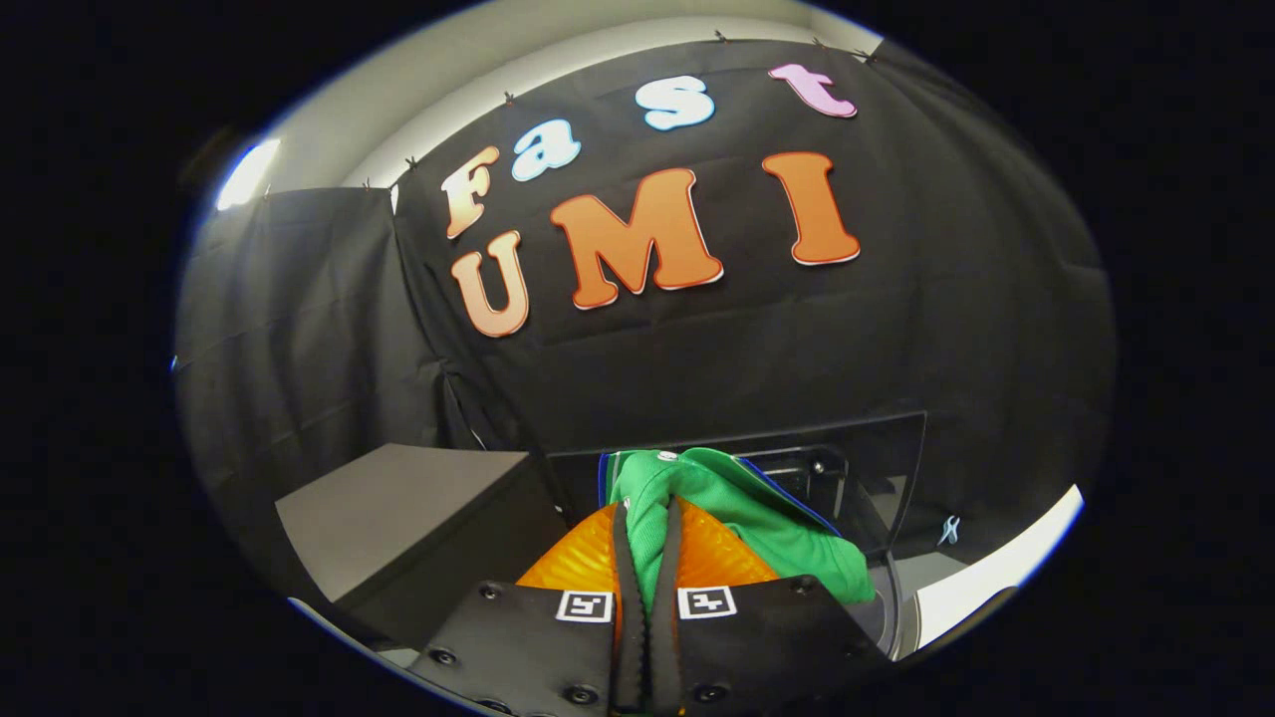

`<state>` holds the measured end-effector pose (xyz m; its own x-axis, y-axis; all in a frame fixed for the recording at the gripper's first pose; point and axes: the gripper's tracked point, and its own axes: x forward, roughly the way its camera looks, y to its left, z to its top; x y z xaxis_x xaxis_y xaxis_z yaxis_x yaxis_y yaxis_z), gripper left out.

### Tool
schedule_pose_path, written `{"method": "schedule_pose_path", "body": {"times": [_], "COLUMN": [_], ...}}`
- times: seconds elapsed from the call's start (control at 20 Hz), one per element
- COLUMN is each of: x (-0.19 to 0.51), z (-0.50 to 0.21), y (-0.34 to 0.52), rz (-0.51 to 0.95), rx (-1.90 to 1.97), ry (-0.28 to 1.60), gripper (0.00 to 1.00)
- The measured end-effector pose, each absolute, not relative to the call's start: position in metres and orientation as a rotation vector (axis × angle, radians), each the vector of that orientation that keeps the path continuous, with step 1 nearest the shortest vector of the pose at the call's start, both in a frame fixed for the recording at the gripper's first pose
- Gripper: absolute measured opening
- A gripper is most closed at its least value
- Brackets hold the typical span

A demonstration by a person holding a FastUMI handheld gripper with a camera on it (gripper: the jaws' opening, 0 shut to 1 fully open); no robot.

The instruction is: Put the clothes into the washing machine and then close the washing machine lid.

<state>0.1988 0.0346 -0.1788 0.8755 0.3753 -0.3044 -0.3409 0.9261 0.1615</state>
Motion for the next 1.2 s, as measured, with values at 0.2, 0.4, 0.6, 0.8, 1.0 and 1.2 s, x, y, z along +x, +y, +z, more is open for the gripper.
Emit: {"method": "schedule_pose_path", "body": {"times": [0.2,0.4,0.6,0.8,1.0,1.2], "x": [0.211,0.216,0.221,0.228,0.234,0.235], "z": [-0.224,-0.278,-0.330,-0.364,-0.402,-0.434], "y": [0.026,0.017,0.011,0.002,-0.003,-0.007], "rz": [0.378,0.384,0.369,0.357,0.328,0.297], "rx": [0.061,0.025,0.017,0.006,-0.008,0.020], "ry": [0.397,0.468,0.580,0.655,0.778,0.883], "gripper": [0.11,0.10,0.11,0.10,0.10,0.11]}}
